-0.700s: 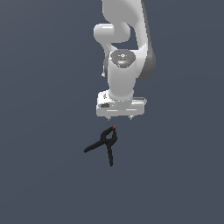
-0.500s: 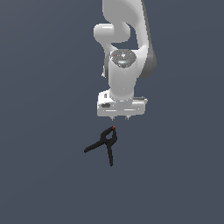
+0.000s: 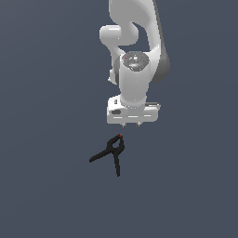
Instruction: Pick up the object and move it to a goal position.
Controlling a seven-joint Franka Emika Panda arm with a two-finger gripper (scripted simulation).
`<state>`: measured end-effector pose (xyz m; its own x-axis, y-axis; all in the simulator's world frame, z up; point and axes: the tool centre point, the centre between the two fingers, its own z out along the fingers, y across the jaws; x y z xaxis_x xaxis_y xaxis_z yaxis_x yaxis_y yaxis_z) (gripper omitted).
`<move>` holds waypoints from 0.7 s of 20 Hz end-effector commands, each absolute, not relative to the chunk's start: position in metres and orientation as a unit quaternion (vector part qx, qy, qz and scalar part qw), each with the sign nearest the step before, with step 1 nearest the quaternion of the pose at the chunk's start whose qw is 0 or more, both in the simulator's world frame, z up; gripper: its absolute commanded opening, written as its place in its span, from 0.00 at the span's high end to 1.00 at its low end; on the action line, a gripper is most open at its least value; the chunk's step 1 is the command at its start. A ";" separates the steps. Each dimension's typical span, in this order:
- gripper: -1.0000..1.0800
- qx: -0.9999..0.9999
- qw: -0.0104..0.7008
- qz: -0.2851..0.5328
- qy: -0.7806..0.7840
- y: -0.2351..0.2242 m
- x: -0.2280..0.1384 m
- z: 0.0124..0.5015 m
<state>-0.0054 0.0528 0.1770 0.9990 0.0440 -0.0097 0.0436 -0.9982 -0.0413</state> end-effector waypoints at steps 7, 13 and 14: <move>0.38 -0.999 0.025 0.018 0.021 0.039 0.009 0.170; 0.38 -0.996 0.031 0.035 0.080 0.019 0.029 0.160; 0.38 -0.994 0.032 0.039 0.092 0.015 0.033 0.158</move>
<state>0.0273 0.0212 0.1611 0.9867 -0.1463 -0.0714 -0.1504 -0.9870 -0.0559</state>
